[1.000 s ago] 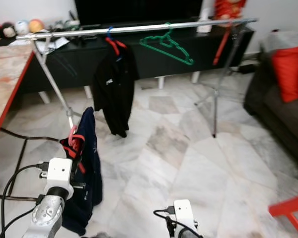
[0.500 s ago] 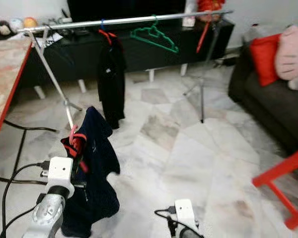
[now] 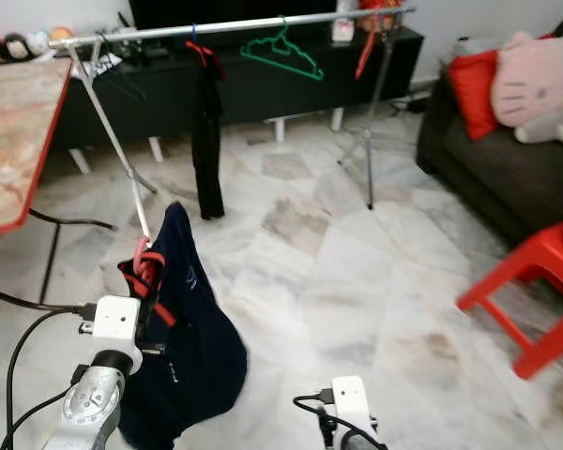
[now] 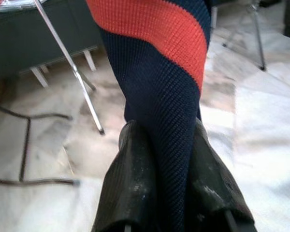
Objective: Hang hanger
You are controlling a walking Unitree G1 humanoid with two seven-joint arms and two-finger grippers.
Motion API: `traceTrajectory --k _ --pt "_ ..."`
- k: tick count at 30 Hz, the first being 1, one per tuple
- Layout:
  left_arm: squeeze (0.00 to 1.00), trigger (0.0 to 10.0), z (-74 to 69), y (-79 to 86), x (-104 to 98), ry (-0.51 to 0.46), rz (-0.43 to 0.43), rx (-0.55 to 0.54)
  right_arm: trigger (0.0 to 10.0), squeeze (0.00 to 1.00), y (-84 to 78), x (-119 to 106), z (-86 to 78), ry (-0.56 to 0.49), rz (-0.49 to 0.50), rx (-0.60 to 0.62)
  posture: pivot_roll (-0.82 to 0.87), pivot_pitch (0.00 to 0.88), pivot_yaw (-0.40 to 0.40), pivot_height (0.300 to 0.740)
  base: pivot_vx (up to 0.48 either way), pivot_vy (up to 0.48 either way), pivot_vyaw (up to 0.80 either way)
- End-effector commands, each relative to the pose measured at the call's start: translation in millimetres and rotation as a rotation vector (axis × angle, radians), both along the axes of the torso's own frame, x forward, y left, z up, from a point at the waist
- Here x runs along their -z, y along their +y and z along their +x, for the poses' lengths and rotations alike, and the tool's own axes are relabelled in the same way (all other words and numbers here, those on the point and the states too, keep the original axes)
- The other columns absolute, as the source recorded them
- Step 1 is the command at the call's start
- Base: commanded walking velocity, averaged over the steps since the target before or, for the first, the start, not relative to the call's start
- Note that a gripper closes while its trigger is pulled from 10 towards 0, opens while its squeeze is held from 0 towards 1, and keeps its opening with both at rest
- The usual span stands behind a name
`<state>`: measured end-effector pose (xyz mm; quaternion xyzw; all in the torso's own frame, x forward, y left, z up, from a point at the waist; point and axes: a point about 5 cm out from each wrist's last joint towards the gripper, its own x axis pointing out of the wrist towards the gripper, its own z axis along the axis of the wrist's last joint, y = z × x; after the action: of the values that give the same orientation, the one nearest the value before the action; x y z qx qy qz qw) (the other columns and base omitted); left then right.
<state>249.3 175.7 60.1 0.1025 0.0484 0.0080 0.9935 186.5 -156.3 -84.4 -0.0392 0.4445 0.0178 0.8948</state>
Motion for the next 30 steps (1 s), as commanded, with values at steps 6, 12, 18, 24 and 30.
traceTrajectory --k 6,12,18,24,30 --pt "0.00 10.0 3.4 -1.4 -6.8 -0.017 0.003 0.034 10.0 0.00 3.3 -0.7 1.2 -0.014 0.017 0.008 -0.01 0.063 -0.032 0.740 0.000 0.000 0.00" --pt "0.00 10.0 5.2 -6.4 -7.2 0.001 -0.004 0.087 10.0 0.00 2.1 -2.2 2.5 -0.046 0.010 0.029 0.00 0.058 -0.033 0.740 0.000 0.000 0.00" --pt "0.00 10.0 13.1 -16.8 -13.6 0.034 -0.009 0.215 10.0 0.00 3.2 -6.7 7.0 -0.120 -0.001 -0.012 -0.01 0.043 -0.036 0.740 0.000 0.000 0.00" --pt "0.00 10.0 19.6 -30.0 -23.5 0.074 -0.013 0.377 10.0 0.00 7.7 -13.7 14.4 -0.207 -0.062 -0.188 -0.02 0.027 -0.038 0.740 0.000 0.000 0.00" --pt "0.00 10.0 27.7 -40.6 -44.2 0.047 -0.046 0.509 10.0 0.00 12.1 -17.4 16.8 -0.259 -0.042 -0.247 -0.03 0.016 -0.039 0.740 0.000 0.000 0.00"
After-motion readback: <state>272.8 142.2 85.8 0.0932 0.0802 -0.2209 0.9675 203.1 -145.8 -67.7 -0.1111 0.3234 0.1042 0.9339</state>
